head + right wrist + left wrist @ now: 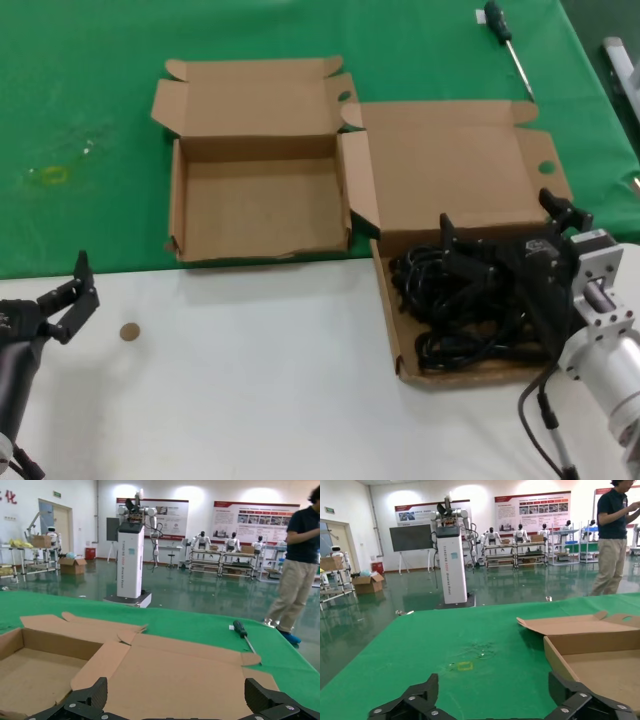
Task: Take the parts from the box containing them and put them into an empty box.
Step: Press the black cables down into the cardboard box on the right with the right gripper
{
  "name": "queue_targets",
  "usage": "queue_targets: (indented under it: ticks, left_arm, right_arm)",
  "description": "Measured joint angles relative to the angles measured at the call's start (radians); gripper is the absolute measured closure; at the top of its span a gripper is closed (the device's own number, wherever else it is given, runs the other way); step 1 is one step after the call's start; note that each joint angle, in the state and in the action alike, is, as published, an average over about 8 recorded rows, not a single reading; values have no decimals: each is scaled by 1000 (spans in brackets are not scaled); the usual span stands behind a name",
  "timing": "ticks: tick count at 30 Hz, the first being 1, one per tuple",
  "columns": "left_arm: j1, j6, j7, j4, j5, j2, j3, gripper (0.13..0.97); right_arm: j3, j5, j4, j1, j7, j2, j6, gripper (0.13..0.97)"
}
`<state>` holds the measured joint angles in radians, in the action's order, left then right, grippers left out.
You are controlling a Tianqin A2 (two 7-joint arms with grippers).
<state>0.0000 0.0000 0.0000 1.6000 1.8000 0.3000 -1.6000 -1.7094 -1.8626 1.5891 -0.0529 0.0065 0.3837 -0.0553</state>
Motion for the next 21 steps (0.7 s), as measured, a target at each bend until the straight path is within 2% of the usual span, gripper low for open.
queue_targets:
  ticks: [4,12,13,21]
  left_arm:
    - [0,0,0,0,0,0,0,282]
    - [0,0,0,0,0,0,0,465]
    - [0,0,0,0,0,0,0,465]
    - [0,0,0,0,0,0,0,687]
  right_arm:
    - [-61,-64,18,-16,-6,88,-38,129]
    - [-162,-163,62,-64,1,342,-31,129]
    - [-167,-166,68,-68,5,375,-17,129]
    - [-148,-116,92,-82,4,603,233,129]
